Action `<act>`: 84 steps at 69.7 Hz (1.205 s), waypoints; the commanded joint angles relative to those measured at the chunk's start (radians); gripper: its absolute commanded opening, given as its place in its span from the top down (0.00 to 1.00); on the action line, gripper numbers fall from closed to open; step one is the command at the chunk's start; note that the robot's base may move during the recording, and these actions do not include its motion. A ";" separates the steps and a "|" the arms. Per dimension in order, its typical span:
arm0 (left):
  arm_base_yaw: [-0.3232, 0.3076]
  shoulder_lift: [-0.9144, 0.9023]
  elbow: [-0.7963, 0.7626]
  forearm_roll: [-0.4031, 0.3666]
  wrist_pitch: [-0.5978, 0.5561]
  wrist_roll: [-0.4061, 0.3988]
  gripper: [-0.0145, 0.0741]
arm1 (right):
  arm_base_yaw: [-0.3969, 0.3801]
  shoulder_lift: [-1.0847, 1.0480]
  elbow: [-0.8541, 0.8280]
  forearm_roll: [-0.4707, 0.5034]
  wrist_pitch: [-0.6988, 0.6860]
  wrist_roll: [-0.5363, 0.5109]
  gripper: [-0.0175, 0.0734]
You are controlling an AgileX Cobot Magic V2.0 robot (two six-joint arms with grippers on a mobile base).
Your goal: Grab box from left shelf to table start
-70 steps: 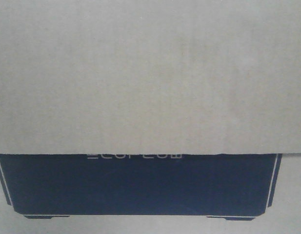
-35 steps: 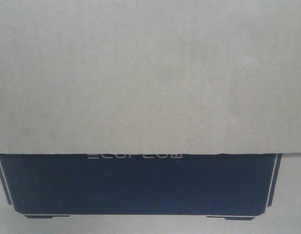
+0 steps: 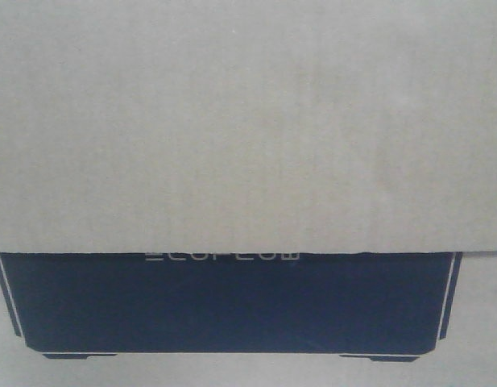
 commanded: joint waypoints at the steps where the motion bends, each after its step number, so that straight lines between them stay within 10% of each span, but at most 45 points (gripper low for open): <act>1: -0.005 -0.055 0.076 0.002 -0.152 0.004 0.95 | -0.001 -0.083 0.080 -0.005 -0.176 0.002 0.75; 31: -0.005 -0.482 0.510 0.017 -0.532 0.004 0.95 | -0.001 -0.529 0.541 -0.005 -0.466 0.002 0.75; 48: -0.005 -0.684 0.745 0.160 -0.732 0.004 0.95 | -0.001 -0.580 0.612 -0.004 -0.490 0.002 0.75; 84: -0.005 -0.688 0.807 0.160 -0.758 0.004 0.95 | -0.001 -0.580 0.612 -0.005 -0.520 0.001 0.75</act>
